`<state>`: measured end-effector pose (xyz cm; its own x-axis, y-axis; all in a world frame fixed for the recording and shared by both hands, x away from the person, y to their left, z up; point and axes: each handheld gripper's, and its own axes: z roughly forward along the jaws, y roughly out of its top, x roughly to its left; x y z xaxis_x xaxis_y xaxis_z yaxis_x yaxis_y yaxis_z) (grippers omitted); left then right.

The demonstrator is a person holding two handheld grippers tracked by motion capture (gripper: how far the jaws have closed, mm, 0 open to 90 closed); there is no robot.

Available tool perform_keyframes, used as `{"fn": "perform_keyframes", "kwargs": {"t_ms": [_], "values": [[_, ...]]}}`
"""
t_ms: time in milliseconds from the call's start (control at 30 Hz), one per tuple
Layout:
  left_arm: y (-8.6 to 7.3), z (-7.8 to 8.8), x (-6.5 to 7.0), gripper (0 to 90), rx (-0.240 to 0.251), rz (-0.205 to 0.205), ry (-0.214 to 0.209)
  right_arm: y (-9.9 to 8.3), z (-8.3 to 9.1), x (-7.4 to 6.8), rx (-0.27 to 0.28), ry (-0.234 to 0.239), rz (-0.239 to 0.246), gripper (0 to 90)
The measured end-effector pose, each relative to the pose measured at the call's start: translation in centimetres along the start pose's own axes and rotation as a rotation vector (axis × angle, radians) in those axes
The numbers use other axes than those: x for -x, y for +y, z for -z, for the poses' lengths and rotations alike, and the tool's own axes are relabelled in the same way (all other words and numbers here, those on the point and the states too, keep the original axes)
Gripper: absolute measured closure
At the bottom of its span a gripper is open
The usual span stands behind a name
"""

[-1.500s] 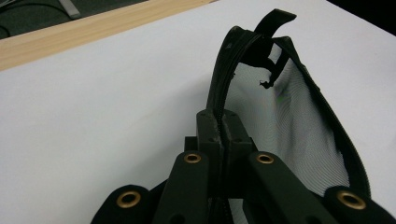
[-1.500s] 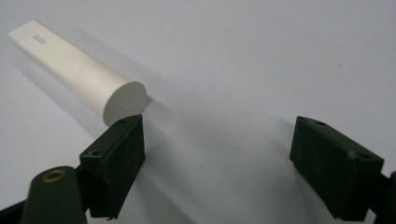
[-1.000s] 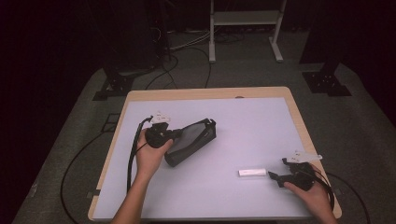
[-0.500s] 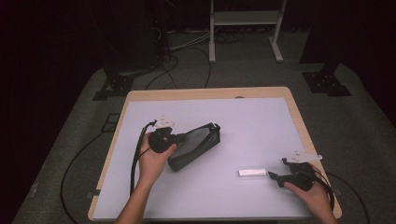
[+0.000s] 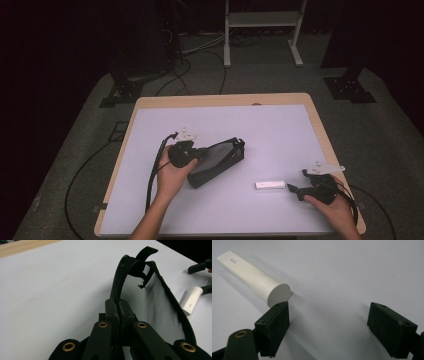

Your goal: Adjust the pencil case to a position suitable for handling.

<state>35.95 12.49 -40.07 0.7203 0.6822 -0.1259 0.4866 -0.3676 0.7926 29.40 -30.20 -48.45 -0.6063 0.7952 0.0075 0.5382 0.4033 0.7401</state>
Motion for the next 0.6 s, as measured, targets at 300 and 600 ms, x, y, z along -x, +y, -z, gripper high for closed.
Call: {"fn": "perform_keyframes", "kwargs": {"t_ms": [300, 600], "values": [[-0.2, -1.1, 1.0, 88.4, -0.013, -0.002, -0.021, 0.0, 0.0, 0.0, 0.0, 0.0, 0.0, 16.9], [-0.4, -1.6, 1.5, 88.3, -0.025, -0.002, -0.028, 0.0, 0.0, 0.0, 0.0, 0.0, 0.0, 16.9]]}}
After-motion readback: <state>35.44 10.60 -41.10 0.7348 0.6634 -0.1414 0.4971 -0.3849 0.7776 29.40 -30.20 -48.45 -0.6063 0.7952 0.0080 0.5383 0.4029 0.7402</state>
